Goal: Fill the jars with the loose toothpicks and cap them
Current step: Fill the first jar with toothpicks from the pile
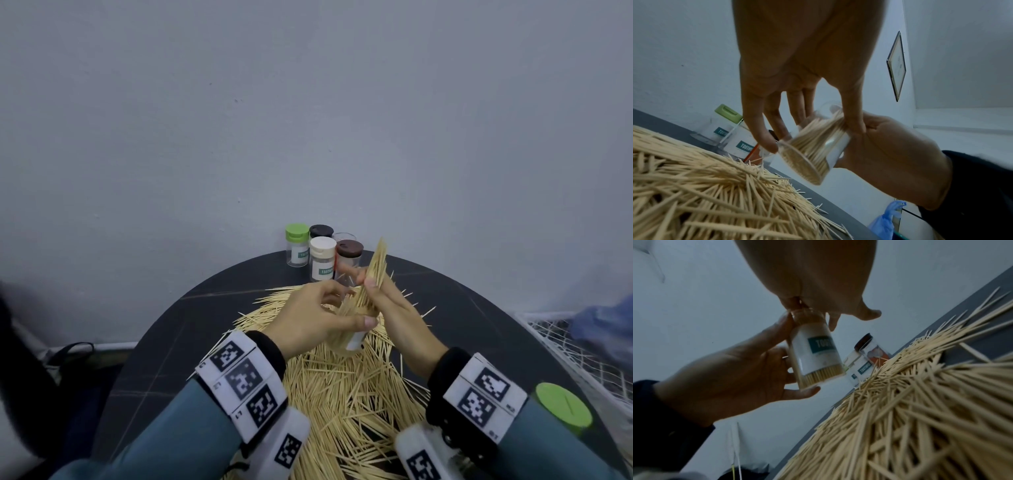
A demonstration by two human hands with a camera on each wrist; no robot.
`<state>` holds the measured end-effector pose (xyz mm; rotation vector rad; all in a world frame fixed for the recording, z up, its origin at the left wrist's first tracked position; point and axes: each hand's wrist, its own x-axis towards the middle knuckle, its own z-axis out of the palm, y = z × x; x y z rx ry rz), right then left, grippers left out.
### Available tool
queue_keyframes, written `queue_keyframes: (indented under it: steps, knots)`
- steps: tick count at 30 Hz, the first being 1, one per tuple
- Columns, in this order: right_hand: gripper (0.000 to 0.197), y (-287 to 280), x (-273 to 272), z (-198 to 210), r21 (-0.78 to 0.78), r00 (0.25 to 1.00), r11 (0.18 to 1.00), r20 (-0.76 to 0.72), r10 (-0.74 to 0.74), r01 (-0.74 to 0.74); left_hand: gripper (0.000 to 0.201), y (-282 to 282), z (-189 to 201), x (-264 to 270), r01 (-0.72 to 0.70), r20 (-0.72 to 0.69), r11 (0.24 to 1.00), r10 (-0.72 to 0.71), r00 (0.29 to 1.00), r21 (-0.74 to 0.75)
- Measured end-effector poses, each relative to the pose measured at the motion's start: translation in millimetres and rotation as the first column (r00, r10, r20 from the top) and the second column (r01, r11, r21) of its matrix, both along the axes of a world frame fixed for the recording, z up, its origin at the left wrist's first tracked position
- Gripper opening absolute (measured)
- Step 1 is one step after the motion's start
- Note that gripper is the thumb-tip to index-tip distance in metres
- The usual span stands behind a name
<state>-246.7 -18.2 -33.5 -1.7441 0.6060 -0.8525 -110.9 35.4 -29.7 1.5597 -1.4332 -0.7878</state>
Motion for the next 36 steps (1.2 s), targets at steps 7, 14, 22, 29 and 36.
queue_keyframes:
  steps: [7, 14, 22, 29, 36]
  knots:
    - [0.022, -3, -6, 4, 0.017, 0.982, 0.999, -0.183, 0.049, -0.047, 0.051, -1, -2, 1, 0.021, 0.026, 0.999, -0.020, 0.999, -0.034]
    - [0.019, 1, -6, 8, 0.120, 0.993, 0.991, -0.098, 0.071, -0.059, 0.053, 0, 1, 2, 0.048, 0.058, 0.996, -0.044, 0.997, -0.073]
    - [0.029, -2, -6, 8, 0.118, 0.998, 0.992, 0.049, 0.028, -0.033, 0.057, 1, -1, -1, 0.071, 0.089, 0.997, -0.069, 0.994, -0.027]
    - [0.027, -4, -7, 10, 0.082, 0.988, 0.996, 0.155, 0.010, -0.022, 0.061, 2, -2, -7, 0.086, 0.039, 0.996, -0.087, 0.995, 0.027]
    - [0.041, -9, -9, 6, 0.124, 0.993, 0.992, 0.115, -0.004, -0.011, 0.059, 3, -1, -11, 0.131, -0.009, 0.988, -0.131, 0.991, 0.078]
